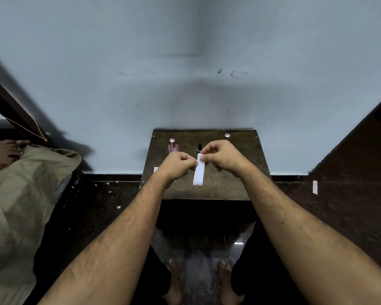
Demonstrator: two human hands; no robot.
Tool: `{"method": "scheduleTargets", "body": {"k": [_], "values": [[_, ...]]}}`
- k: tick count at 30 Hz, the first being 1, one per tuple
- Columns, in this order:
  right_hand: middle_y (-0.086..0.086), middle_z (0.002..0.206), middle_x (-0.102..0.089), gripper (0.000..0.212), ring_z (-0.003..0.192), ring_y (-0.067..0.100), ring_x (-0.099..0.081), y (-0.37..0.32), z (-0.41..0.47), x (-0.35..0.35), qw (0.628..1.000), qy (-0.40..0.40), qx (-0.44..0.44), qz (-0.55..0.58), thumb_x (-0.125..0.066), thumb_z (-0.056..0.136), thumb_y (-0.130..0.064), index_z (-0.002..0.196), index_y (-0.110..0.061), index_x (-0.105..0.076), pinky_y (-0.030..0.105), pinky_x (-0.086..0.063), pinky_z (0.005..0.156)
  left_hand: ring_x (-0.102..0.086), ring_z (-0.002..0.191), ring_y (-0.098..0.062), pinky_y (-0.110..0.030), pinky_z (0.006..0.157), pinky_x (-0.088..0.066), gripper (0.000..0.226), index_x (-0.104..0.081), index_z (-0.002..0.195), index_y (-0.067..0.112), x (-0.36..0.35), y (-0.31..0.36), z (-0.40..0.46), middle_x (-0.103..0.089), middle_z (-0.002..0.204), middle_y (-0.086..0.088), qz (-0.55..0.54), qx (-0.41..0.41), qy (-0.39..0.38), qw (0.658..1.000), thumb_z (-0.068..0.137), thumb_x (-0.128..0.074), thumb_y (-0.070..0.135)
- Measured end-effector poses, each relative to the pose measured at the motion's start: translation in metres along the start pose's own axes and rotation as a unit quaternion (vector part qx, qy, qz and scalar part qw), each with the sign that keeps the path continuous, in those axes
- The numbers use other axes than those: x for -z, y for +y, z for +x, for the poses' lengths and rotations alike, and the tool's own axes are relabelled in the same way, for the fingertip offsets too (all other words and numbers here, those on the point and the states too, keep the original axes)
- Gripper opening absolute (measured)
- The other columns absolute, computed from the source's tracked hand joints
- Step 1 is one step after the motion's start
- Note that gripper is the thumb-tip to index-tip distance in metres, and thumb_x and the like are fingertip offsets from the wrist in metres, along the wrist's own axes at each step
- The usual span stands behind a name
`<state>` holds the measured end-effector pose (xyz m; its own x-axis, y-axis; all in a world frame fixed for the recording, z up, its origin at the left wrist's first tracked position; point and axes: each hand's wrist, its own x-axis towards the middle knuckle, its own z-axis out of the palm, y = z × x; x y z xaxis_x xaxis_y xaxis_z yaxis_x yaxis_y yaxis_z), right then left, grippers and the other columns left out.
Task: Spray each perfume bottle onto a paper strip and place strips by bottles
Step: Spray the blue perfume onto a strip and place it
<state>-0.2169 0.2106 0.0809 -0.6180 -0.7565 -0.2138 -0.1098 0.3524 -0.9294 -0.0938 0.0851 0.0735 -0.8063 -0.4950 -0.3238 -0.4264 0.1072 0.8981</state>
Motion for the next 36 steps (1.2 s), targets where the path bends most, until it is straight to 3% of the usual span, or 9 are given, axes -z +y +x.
{"method": "scheduleTargets", "body": {"k": [8,11,13,15,18,21,24,28,36], "values": [[0.004,0.064,-0.066,0.004,0.037,0.003,-0.046,0.041,0.039,-0.007,0.999,0.023,-0.04,-0.002,-0.071,0.083,-0.003,0.085,-0.006,-0.069,0.02,-0.033,0.038,-0.048,0.045,0.0,-0.015,0.047,-0.036,0.015,-0.069,0.075,0.009,-0.016,-0.035,0.049,-0.069,0.075,-0.004,-0.006,0.059,0.007,0.998,0.088,-0.062,0.01],[0.007,0.067,-0.065,0.009,0.037,-0.003,-0.05,0.049,0.052,-0.008,0.998,0.045,-0.045,0.0,-0.07,0.083,0.0,0.092,0.001,-0.068,0.015,-0.036,0.037,-0.054,0.055,-0.006,-0.021,0.054,-0.04,0.015,-0.071,0.072,0.01,-0.02,-0.045,0.068,-0.069,0.073,-0.002,-0.009,0.083,0.015,0.996,0.087,-0.065,0.013],[0.006,0.069,-0.067,0.007,0.043,0.0,-0.054,0.057,0.066,-0.007,0.996,0.069,-0.047,-0.02,-0.072,0.082,-0.004,0.088,-0.006,-0.068,0.019,-0.042,0.046,-0.057,0.057,-0.01,-0.023,0.056,-0.041,0.019,-0.068,0.067,0.012,-0.022,-0.05,0.079,-0.067,0.067,-0.001,-0.02,0.1,0.025,0.994,0.086,-0.067,0.012],[0.004,0.074,-0.07,0.011,0.055,0.009,-0.06,0.066,0.082,-0.008,0.992,0.11,-0.049,-0.046,-0.074,0.081,-0.012,0.084,-0.018,-0.065,0.032,-0.052,0.058,-0.053,0.053,-0.011,-0.022,0.052,-0.038,0.023,-0.065,0.062,0.014,-0.023,-0.054,0.089,-0.064,0.063,-0.001,-0.022,0.107,0.043,0.993,0.085,-0.067,0.012],[-0.008,0.078,-0.065,0.027,0.078,0.012,-0.064,0.067,0.099,-0.01,0.978,0.149,-0.05,-0.135,-0.073,0.082,-0.027,0.107,-0.022,-0.063,0.034,-0.054,0.076,-0.04,0.042,-0.01,-0.021,0.045,-0.029,0.026,-0.062,0.059,0.014,-0.024,-0.056,0.1,-0.058,0.057,-0.001,-0.006,0.128,0.058,0.99,0.084,-0.067,0.014],[-0.005,0.089,-0.068,0.052,0.092,0.017,-0.065,0.064,0.11,-0.011,0.966,0.125,-0.045,-0.22,-0.075,0.076,-0.039,0.122,-0.023,-0.059,0.035,-0.053,0.084,-0.032,0.038,-0.014,-0.02,0.042,-0.026,0.028,-0.06,0.058,0.013,-0.025,-0.059,0.109,-0.052,0.049,-0.001,0.012,0.157,0.058,0.986,0.084,-0.066,0.017],[-0.003,0.1,-0.071,0.04,0.096,0.018,-0.065,0.063,0.115,-0.014,0.952,0.082,-0.044,-0.292,-0.076,0.075,-0.042,0.11,-0.027,-0.066,0.035,-0.053,0.084,-0.034,0.039,-0.017,-0.021,0.043,-0.029,0.028,-0.059,0.057,0.013,-0.025,-0.062,0.116,-0.056,0.052,-0.002,0.032,0.183,0.062,0.981,0.083,-0.067,0.019],[-0.005,0.091,-0.07,0.021,0.091,0.018,-0.065,0.062,0.116,-0.013,0.944,0.08,-0.027,-0.319,-0.074,0.08,-0.035,0.098,-0.025,-0.07,0.034,-0.053,0.078,-0.036,0.039,-0.019,-0.021,0.045,-0.031,0.027,-0.062,0.057,0.013,-0.026,-0.064,0.122,-0.056,0.05,-0.003,0.044,0.199,0.074,0.976,0.082,-0.068,0.021],[-0.005,0.093,-0.07,0.013,0.09,0.017,-0.063,0.057,0.112,0.0,0.957,0.118,0.035,-0.264,-0.07,0.083,-0.032,0.092,-0.024,-0.068,0.037,-0.052,0.079,-0.044,0.043,-0.021,-0.027,0.055,-0.041,0.023,-0.062,0.061,0.013,-0.031,-0.063,0.134,-0.075,0.087,-0.016,0.073,0.2,0.096,0.972,0.079,-0.07,0.026]]}}
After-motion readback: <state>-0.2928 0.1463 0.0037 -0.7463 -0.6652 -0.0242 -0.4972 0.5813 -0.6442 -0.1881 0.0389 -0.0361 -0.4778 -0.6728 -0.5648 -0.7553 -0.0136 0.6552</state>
